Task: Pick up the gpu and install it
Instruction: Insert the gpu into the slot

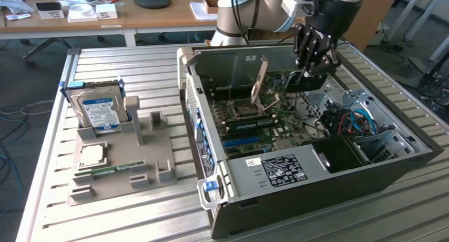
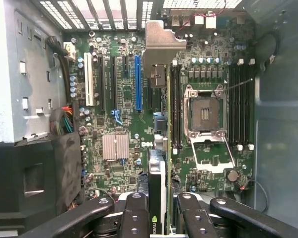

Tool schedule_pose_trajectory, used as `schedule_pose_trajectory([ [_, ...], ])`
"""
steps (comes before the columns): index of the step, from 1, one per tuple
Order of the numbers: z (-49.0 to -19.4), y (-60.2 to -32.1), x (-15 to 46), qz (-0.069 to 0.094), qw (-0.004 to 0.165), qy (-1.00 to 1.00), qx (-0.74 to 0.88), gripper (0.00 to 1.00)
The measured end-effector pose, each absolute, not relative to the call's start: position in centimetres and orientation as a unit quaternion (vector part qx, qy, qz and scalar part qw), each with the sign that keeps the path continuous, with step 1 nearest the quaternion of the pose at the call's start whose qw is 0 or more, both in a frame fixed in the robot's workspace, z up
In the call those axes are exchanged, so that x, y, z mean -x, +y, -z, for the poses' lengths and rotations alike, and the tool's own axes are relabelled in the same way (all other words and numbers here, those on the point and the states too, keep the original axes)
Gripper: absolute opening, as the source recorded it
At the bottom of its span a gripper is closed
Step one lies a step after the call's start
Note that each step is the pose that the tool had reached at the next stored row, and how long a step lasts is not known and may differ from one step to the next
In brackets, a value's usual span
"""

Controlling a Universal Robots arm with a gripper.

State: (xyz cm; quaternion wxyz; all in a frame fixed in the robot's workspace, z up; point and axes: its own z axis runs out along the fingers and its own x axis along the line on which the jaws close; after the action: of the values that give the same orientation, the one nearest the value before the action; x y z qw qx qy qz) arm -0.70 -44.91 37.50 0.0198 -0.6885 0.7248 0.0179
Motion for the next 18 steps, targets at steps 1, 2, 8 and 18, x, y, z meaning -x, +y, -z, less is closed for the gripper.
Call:
schedule_pose_trajectory([
  [1,-37.4,-44.9,0.8,-0.018,0.020,0.725,0.688,0.27],
  [2,-37.3,-44.9,0.8,-0.018,0.020,0.725,0.688,0.27],
  [8,-37.2,-44.9,1.7,-0.018,0.020,0.725,0.689,0.27],
  [18,-36.7,-44.9,2.9,-0.018,0.020,0.725,0.689,0.27],
])
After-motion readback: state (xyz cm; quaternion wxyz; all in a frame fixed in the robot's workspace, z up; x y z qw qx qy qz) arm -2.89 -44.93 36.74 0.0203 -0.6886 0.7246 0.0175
